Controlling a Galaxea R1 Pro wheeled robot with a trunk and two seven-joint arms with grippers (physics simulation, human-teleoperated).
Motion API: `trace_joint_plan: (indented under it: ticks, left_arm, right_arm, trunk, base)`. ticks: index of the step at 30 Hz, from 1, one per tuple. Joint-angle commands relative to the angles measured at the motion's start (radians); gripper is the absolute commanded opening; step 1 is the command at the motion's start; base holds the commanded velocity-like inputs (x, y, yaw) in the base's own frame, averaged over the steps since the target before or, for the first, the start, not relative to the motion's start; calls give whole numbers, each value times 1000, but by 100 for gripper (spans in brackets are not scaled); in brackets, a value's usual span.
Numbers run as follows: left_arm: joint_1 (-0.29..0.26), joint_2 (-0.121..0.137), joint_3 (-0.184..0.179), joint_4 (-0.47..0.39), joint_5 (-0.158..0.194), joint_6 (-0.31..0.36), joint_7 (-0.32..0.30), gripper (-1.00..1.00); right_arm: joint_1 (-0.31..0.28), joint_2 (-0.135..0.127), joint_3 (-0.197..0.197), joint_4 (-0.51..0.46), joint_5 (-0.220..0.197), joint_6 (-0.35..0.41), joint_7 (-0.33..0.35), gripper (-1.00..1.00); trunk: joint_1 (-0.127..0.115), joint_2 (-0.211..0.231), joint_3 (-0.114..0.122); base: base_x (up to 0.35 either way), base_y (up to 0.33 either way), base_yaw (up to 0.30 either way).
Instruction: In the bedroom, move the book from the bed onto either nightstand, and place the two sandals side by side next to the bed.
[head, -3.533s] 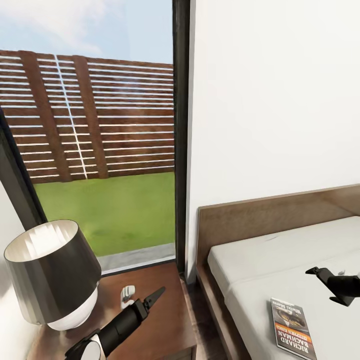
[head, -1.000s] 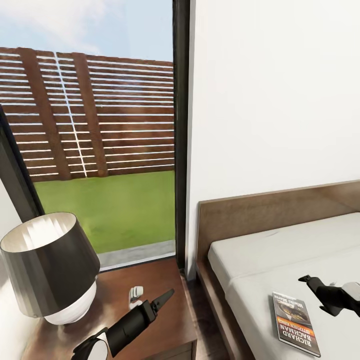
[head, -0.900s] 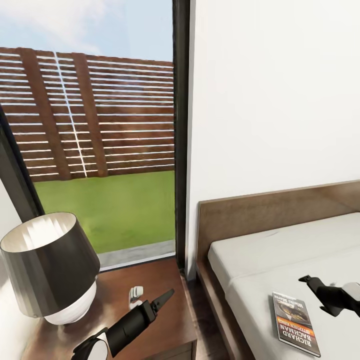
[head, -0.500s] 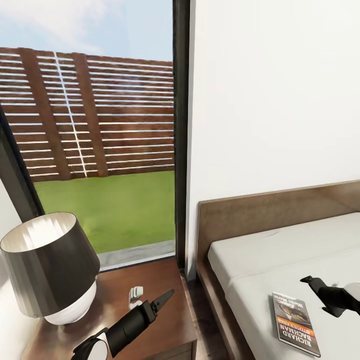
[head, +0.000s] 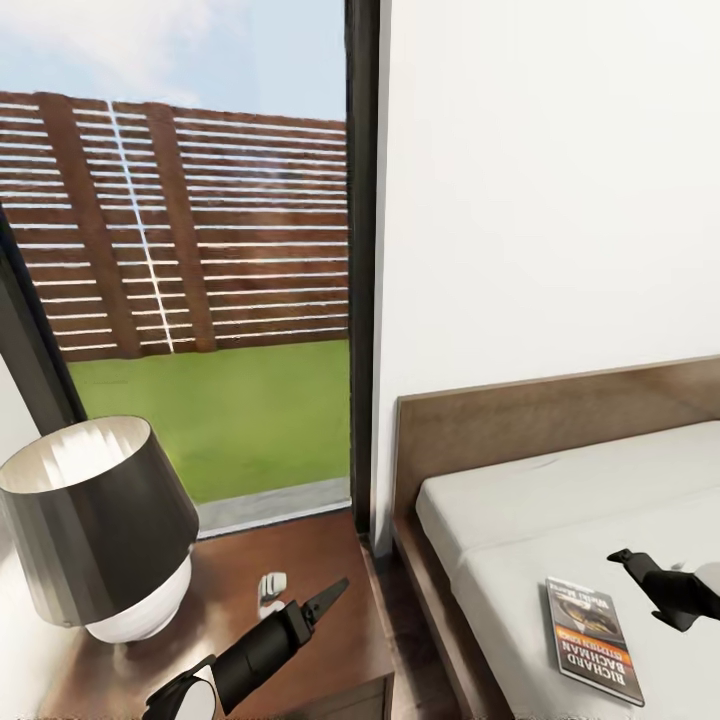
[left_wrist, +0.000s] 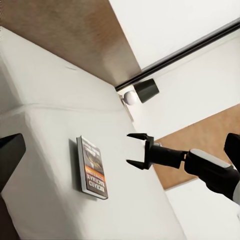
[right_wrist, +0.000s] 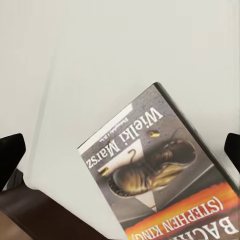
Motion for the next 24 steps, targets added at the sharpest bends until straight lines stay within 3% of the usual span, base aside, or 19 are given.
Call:
trace_joint_plan:
  ticks: [1, 9, 24]
  left_arm:
    - [-1, 0, 0, 0, 7, 8, 0, 100]
    - [-1, -1, 0, 0, 7, 8, 0, 100]
    - [0, -2, -1, -32, 8, 9, 0, 100]
  right_arm:
    - [-1, -1, -2, -4, -1, 4, -1, 100]
    - [-2, -3, -2, -32, 1, 5, -2, 100]
    - [-18, -3, -1, -40, 3, 5, -2, 100]
  trunk:
    - [4, -8, -4]
    - [35, -64, -29]
    - [35, -64, -29]
  base:
    - [0, 0, 0]
    - [0, 0, 0]
    - [0, 0, 0]
